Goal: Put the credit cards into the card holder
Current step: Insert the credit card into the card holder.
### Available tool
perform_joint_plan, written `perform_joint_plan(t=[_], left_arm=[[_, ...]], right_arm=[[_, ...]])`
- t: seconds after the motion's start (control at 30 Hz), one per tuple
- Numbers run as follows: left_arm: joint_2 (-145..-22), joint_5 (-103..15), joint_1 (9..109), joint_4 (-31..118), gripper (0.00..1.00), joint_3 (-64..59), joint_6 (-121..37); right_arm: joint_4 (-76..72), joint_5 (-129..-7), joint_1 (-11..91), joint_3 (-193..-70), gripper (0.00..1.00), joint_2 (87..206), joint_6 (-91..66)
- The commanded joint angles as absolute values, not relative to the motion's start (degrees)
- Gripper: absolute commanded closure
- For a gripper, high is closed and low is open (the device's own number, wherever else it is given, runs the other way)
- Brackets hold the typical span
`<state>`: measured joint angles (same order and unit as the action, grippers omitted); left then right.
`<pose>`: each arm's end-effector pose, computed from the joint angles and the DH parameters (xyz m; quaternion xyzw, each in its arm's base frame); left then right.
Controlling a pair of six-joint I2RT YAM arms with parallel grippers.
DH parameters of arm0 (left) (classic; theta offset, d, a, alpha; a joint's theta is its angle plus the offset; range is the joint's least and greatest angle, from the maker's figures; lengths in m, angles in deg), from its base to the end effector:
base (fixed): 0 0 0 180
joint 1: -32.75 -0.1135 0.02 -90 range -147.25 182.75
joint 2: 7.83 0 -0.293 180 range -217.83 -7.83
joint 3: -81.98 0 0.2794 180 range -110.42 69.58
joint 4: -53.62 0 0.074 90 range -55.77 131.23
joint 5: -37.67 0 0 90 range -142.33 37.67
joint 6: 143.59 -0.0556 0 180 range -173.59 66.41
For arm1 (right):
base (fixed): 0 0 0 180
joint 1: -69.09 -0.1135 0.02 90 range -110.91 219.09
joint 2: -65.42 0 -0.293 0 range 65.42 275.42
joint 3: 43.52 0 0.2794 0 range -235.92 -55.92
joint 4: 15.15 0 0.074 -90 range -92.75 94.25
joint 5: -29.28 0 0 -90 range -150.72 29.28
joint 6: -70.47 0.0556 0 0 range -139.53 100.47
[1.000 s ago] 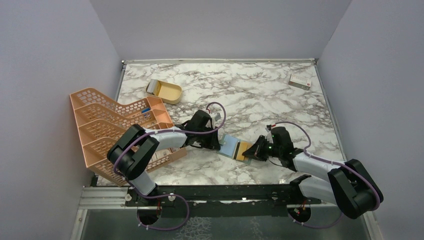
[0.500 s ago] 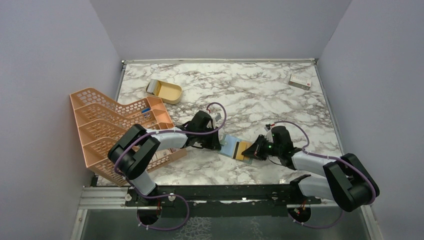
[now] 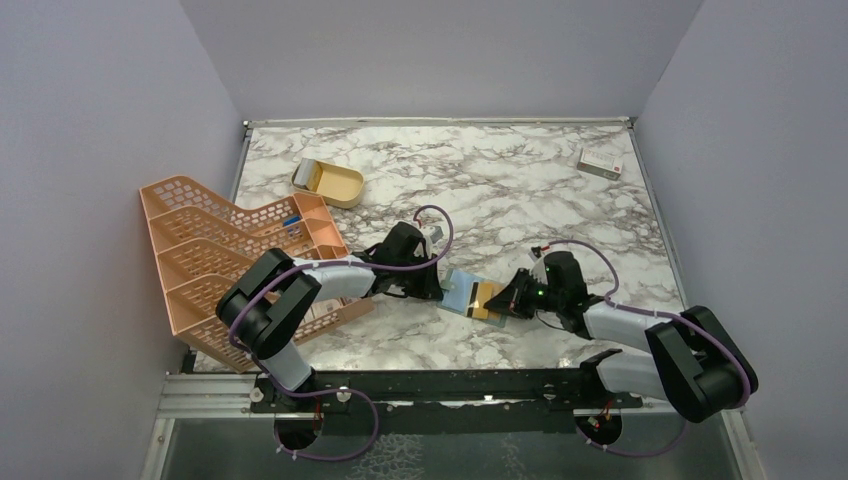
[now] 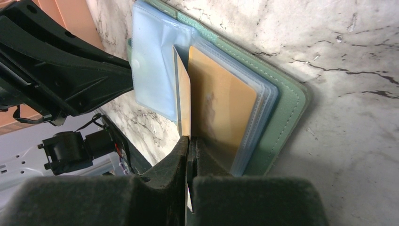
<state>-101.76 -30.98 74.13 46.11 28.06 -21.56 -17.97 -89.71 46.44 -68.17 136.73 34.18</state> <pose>0.2410 -0.2393 0.1334 0.1415 0.9074 -0.3512 0.1822 0.1800 0.1043 0.1029 0.1439 0.8844 0.4156 0.1560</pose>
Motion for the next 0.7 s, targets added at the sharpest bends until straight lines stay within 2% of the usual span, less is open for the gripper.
perform_joint_plan(t=[0.0, 0.4, 0.67], left_arm=[[-103.97, -33.17, 75.24, 43.69, 0.86, 30.28, -21.76], [-104.38, -33.73, 75.29, 42.54, 0.86, 29.77, -22.46], [-103.6, -33.41, 75.42, 42.35, 0.86, 29.85, -21.8]], right_arm=[[-16.46, -85.45, 47.17, -66.82, 0.99, 135.19, 33.41], [-17.47, -85.0, 47.91, -66.86, 0.99, 137.01, 32.43], [-19.1, -83.96, 48.02, -65.59, 0.99, 133.75, 34.53]])
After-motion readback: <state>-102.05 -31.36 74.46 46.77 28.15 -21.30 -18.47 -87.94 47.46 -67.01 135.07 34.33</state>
